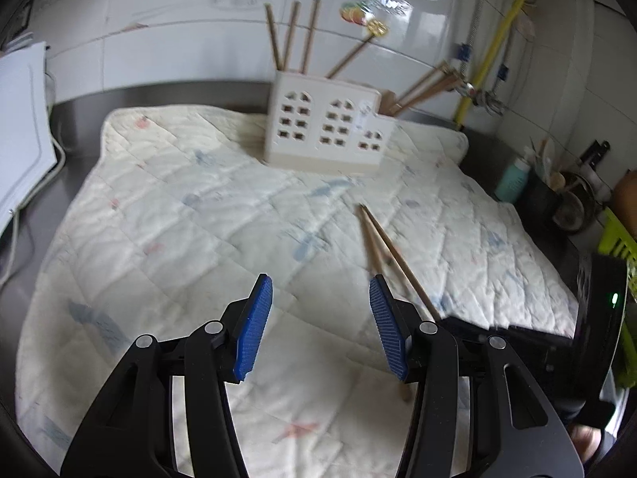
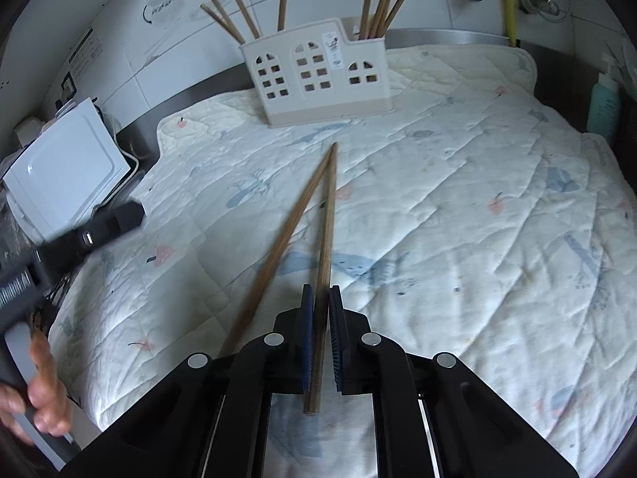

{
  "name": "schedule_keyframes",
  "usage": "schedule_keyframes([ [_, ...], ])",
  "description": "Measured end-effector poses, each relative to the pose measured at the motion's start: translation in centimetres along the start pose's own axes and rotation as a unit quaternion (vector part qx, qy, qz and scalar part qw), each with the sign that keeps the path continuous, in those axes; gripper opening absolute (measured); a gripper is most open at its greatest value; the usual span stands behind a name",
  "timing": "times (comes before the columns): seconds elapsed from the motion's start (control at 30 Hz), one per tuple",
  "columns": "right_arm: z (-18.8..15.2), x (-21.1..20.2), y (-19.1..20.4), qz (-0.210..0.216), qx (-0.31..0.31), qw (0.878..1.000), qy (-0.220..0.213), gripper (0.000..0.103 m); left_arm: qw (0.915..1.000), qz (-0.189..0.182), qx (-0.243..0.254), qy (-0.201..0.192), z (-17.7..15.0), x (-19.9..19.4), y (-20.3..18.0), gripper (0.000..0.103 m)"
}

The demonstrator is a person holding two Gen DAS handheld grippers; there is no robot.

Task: Organize utensils
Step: 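Close the left tool on a chopstick while the right tool grasps the last chopstick, then lift the chopstick with the left tool over the holder while the right tool carries its own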

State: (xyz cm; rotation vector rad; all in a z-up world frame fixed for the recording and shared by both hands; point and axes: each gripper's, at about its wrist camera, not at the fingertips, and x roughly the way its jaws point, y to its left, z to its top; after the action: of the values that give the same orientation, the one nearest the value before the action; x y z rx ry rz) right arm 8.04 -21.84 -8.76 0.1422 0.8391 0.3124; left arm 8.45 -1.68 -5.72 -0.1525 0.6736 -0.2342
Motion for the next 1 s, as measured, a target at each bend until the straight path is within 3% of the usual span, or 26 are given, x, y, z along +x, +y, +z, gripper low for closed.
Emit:
schedule_keyframes([
  [0.23, 0.8, -2.8, -0.9, -0.016, -0.013, 0.999, -0.039, 0.006, 0.9985, -0.039, 0.009, 0.037, -1.9, 2.2, -2.4, 0.047],
  [0.37, 1.4, -4.2, -1.4, -0.016, -0.017, 0.998, -0.057, 0.006, 0.9971, -0.055, 0.008, 0.052, -2.6, 3.1, -3.3, 0.033],
  [0.63, 2.5, -6.0, -1.5, -0.008, -0.027, 0.996, -0.084, 0.006, 0.9951, -0.059, 0.02, 0.077, -3.0, 4.9, -4.4, 0.018],
  [0.8, 3.0, -6.9, -1.3, -0.004, -0.036, 0.995, -0.097, 0.006, 0.9947, -0.051, 0.02, 0.087, -3.3, 5.8, -4.7, 0.018],
  [1.0, 3.6, -7.5, -1.0, -0.002, -0.041, 0.993, -0.108, 0.006, 0.9952, -0.029, 0.028, 0.089, -3.4, 6.3, -5.0, 0.01],
])
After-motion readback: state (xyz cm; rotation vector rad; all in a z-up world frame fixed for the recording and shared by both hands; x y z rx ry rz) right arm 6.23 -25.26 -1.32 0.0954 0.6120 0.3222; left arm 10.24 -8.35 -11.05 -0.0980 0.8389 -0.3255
